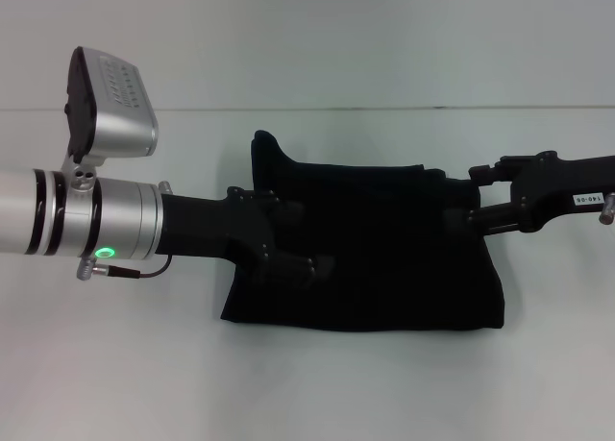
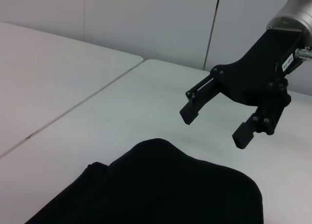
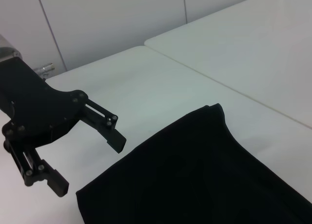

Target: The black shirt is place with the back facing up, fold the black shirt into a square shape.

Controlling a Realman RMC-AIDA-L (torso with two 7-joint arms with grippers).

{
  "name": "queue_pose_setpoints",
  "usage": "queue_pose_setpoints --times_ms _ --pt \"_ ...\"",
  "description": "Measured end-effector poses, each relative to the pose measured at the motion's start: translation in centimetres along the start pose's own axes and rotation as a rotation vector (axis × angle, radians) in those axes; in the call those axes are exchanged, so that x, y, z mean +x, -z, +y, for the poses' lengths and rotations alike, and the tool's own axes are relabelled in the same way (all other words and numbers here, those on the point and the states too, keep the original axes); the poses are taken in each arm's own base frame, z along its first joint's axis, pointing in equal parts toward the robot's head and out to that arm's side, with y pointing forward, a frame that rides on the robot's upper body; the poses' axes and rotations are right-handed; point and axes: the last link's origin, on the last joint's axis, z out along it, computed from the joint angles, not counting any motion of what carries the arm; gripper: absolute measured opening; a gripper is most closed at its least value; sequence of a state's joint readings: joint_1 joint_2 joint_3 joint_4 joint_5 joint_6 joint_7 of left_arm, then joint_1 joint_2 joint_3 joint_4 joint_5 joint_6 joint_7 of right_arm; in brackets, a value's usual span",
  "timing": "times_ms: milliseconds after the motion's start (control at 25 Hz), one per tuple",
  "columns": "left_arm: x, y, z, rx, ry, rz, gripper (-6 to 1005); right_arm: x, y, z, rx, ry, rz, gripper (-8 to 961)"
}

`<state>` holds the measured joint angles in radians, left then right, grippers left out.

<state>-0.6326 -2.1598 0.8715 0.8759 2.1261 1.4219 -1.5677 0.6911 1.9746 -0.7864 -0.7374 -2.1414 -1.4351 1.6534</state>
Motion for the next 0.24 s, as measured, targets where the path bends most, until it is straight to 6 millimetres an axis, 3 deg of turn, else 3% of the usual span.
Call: queue_pose_setpoints --times_ms 240 --pt "0.02 0.07 -0.1 0.005 0.0 0.0 904 -0.01 -0.06 -0.03 0.004 -0.002 -0.004 918"
